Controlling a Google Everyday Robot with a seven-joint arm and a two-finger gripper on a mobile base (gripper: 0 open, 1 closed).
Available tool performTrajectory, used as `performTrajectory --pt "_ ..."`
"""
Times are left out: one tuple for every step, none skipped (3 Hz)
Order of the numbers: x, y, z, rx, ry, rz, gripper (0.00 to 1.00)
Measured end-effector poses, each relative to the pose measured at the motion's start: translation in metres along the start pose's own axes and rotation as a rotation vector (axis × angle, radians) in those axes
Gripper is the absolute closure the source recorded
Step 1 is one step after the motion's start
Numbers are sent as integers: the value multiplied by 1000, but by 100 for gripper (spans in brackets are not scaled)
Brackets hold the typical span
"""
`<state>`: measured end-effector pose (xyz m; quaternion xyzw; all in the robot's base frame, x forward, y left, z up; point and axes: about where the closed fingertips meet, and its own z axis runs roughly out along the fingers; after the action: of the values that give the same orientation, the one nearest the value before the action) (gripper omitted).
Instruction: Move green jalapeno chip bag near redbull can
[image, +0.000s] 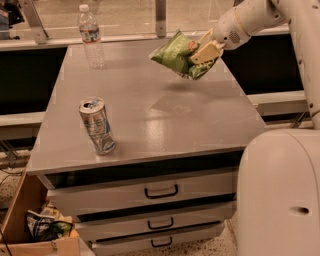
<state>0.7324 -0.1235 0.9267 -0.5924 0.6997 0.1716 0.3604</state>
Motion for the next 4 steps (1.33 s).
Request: performTrajectory --pt "-8 51 10 -159 4 -52 100" --pt "-15 95 19 -267 4 -54 100" --pt "-27 131 27 -340 -7 -38 100" --pt "-41 161 35 -385 -17 -23 100"
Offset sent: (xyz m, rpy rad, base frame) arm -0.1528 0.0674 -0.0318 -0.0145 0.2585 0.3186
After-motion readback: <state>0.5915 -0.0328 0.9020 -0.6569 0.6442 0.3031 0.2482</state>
